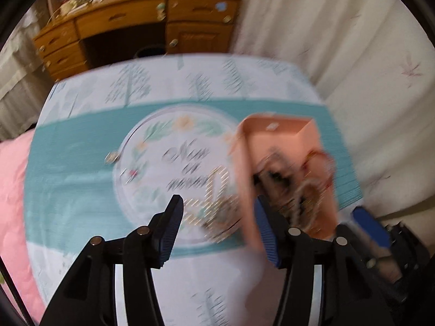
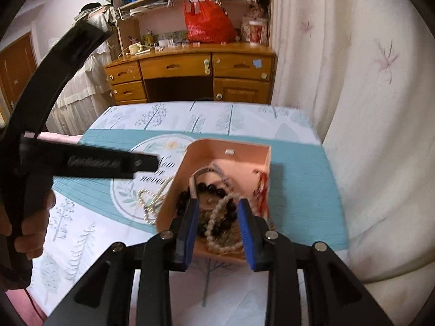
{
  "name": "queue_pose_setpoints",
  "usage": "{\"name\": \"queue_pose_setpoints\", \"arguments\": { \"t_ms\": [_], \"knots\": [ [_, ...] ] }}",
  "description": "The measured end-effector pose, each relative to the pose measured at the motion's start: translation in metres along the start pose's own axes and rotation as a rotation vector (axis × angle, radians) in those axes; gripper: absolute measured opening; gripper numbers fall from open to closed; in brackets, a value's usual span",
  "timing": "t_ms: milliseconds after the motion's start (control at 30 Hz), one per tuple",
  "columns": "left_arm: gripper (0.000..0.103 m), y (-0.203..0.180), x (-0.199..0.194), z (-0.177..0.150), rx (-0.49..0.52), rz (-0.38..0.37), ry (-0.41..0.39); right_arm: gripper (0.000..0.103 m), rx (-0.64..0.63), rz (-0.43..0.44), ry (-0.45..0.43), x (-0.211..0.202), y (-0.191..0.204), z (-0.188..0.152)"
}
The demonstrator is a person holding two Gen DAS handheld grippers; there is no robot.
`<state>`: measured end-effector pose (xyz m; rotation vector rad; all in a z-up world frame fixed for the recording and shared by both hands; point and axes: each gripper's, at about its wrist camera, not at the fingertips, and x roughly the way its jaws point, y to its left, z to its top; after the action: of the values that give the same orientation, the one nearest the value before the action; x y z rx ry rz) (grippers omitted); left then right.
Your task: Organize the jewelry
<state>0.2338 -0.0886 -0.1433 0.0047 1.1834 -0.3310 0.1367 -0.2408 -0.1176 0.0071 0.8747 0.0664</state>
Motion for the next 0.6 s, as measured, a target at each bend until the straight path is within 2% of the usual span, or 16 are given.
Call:
{"name": "queue_pose_setpoints", "arguments": {
  "t_ms": [100,167,300,333,400,467,600],
  "knots": [
    [0.054,0.018,0.006,-0.015,-0.013,0.063,0.052,0.03,0.07,0.049,0.059,0.008,0.001,-0.007],
    [0.057,0.029,0.008,-0.026,-0.027,0.089,0.081,0.03,0.128,0.112,0.105,0.012,0.007,-0.013],
    [0.068,0.048,0.011,-0.04,-0.041,0.145,0.109,0.03,0.172,0.204,0.192,0.022,0.029,-0.025],
    [0.075,0.052,0.012,-0.041,-0.039,0.168,0.111,0.032,0.175,0.216,0.213,0.026,0.035,-0.029],
    [0.084,0.059,0.013,-0.041,-0.03,0.22,0.104,0.046,0.175,0.216,0.244,0.033,0.045,-0.035],
    [0.085,0.067,0.015,-0.04,-0.02,0.243,0.09,0.064,0.183,0.208,0.264,0.041,0.054,-0.038],
    [0.085,0.08,0.02,-0.033,0.016,0.279,0.081,0.067,0.217,0.171,0.28,0.056,0.066,-0.043]
  ]
}}
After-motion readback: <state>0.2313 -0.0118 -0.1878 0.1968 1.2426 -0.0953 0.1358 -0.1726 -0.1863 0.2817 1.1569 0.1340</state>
